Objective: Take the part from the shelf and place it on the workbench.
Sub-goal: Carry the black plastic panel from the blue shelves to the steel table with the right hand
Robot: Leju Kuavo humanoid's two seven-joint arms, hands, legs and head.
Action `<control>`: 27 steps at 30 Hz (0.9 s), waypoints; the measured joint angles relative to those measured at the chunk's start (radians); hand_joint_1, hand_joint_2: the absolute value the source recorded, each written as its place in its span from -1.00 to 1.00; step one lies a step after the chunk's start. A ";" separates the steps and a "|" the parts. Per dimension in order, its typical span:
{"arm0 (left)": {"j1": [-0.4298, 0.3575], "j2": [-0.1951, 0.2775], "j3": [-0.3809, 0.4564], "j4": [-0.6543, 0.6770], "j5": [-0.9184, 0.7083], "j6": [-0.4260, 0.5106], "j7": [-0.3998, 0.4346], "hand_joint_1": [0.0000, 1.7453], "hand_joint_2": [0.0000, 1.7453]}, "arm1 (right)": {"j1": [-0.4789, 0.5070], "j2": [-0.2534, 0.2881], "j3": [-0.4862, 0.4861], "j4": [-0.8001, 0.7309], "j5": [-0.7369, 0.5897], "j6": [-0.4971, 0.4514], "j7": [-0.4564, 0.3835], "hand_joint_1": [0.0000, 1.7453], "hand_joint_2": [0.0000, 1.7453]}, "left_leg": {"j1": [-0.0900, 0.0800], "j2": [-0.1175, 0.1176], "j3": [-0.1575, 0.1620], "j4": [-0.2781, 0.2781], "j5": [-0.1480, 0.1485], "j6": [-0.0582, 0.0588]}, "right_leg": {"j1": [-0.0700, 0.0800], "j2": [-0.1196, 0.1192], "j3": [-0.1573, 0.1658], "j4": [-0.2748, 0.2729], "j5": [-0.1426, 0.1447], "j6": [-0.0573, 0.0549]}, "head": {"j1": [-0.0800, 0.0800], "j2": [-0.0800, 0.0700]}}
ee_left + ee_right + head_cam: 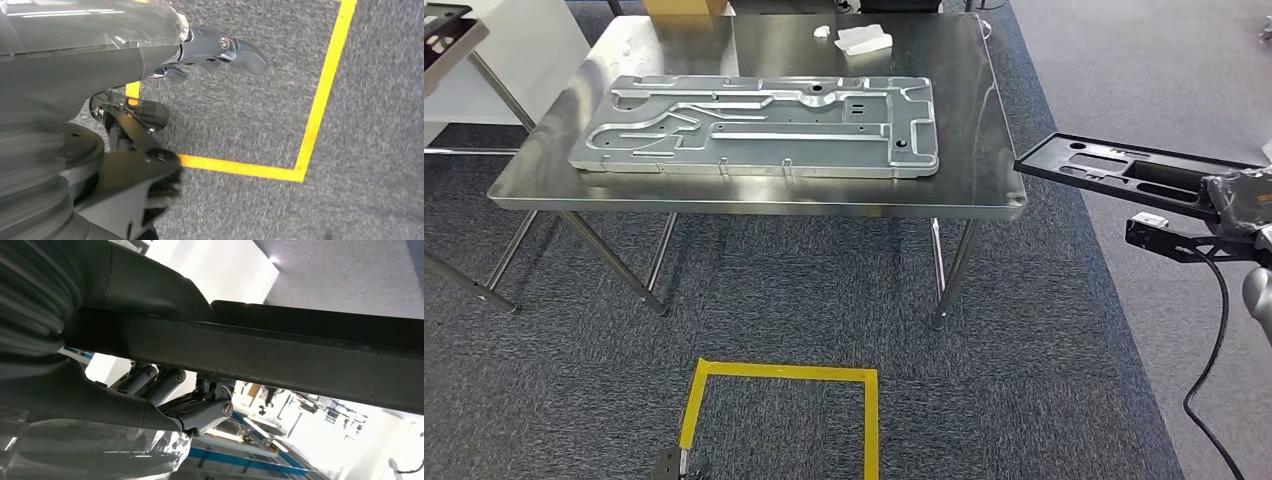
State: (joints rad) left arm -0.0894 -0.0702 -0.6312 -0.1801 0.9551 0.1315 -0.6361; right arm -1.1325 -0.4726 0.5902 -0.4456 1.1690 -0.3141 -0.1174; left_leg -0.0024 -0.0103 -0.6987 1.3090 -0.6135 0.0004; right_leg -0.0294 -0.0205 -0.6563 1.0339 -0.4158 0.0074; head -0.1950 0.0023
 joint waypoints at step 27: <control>0.005 -0.009 0.014 0.000 0.015 -0.038 0.013 -1.00 1.00 | -0.052 -0.032 0.048 -0.016 -0.042 0.010 -0.035 1.00 1.00 | -0.016 -0.038 0.102 -0.280 0.153 0.043 | 0.004 0.031 -0.008 0.007 -0.003 0.023 | 0.000 0.000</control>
State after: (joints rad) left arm -0.0847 -0.0793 -0.6169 -0.1801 0.9704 0.0938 -0.6228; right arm -1.1843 -0.5044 0.6386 -0.4613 1.1273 -0.3044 -0.1528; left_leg -0.0185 -0.0479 -0.5971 1.0293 -0.4609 0.0430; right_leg -0.0250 0.0104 -0.6642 1.0406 -0.4189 0.0300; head -0.1955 0.0023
